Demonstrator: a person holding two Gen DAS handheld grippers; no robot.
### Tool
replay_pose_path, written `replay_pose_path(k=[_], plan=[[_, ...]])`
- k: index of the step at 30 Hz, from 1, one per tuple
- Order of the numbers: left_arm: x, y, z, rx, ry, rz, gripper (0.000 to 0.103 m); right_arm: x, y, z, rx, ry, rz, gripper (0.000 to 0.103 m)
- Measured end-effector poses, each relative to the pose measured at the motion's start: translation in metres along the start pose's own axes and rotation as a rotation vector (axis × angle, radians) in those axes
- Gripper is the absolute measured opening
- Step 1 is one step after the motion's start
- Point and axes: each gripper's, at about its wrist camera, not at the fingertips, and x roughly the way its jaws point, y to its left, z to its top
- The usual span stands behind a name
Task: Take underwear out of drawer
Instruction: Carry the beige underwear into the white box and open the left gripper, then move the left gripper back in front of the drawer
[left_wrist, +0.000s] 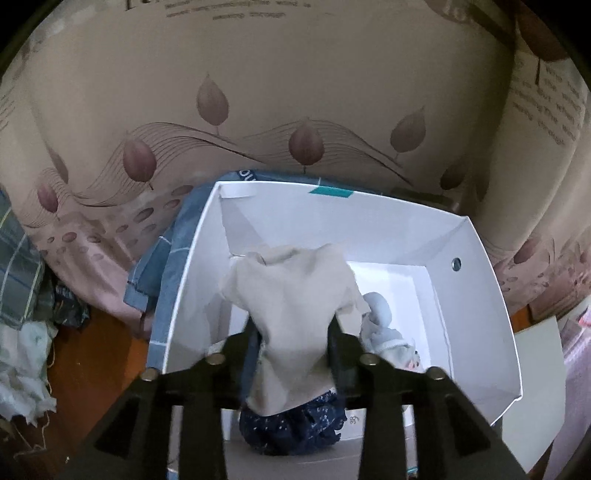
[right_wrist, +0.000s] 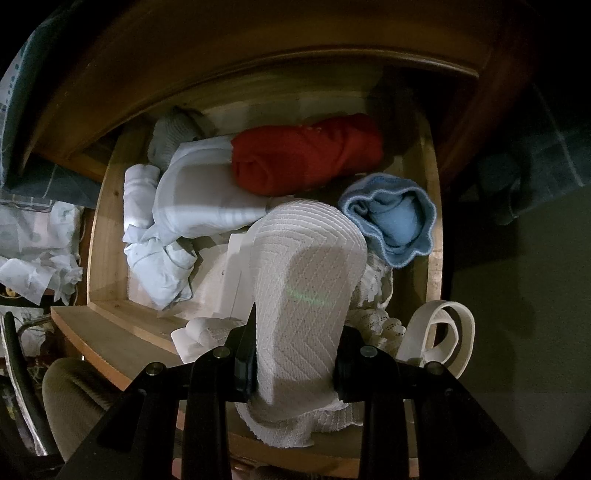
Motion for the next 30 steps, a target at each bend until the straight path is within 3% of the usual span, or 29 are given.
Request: replay_pose_path(k=[4, 11, 20, 30], plan=[[-0.021, -0.001, 0.000, 0.019, -0.046, -0.024, 0.049, 0.001, 0.001, 0.000, -0.001, -0.001, -0.005, 0.028], [-0.069, -0.004, -0.027, 0.085, -0.141, 0.009, 0.053, 0.002, 0.002, 0.000, -0.004, -0.008, -0.008, 0.028], [-0.098, 0.017, -0.127, 0.091, -0.229, 0.143, 0.058, -0.014, -0.005, -0.003, 0.020, -0.088, 0.044, 0.028], [-0.049, 0.049, -0.237, -0.031, -0.110, 0.172, 0.058, -0.030, 0.000, 0.004, 0.033, -0.102, 0.045, 0.028]])
